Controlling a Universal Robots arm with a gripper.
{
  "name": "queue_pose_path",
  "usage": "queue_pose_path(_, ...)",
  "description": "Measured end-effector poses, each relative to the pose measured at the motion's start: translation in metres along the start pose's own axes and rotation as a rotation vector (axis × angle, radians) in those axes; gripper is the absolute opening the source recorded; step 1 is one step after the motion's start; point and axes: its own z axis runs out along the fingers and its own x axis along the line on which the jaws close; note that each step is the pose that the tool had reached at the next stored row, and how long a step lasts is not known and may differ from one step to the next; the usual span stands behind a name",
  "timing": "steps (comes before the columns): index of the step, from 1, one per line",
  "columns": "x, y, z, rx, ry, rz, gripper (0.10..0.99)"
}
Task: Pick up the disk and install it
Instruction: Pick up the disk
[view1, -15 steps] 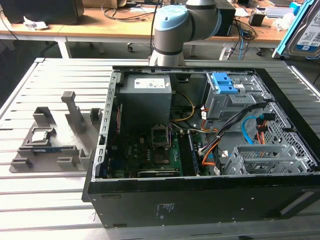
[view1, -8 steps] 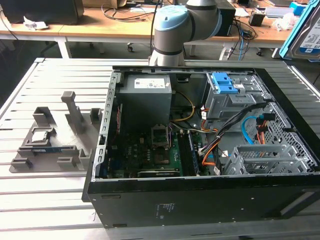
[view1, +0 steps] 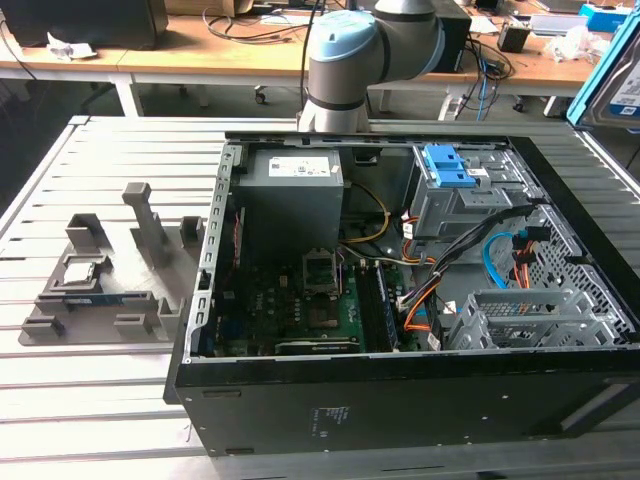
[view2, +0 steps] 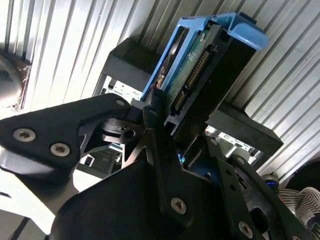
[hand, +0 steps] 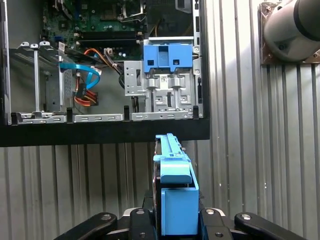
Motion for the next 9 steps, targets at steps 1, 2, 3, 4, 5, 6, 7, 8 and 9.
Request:
queue_pose_path(1,0.0023,-0.0001,0.0,0.0,-0.0001,0.0,0.365)
queue_pose_path(2,0.0054,-0.0002,0.0,0.0,-0.0001,0.0,0.365)
queue_pose_path(3,0.0107,-0.0001,0.0,0.0,-0.0002,0.0,0.365)
queue_pose_path(4,0.013,0.0008,-0.0001,0.0,-0.0001,0.0,0.365)
queue_pose_path(5,0.0152,0.0023,-0.0001,0.0,-0.0001,0.0,0.365)
queue_pose_path(6,0.0212,0.0097,-0.0001,0.0,0.0,0.0,0.365)
queue_pose_path(7,0.0242,0.0151,-0.0001,0.001,0.0,0.0,0.365)
queue_pose_path(8,0.0264,0.0203,-0.0001,0.001,0.0,0.0,0.365)
queue_pose_path(9,0.0293,0.0276,0.0,0.001,-0.0001,0.0,0.365)
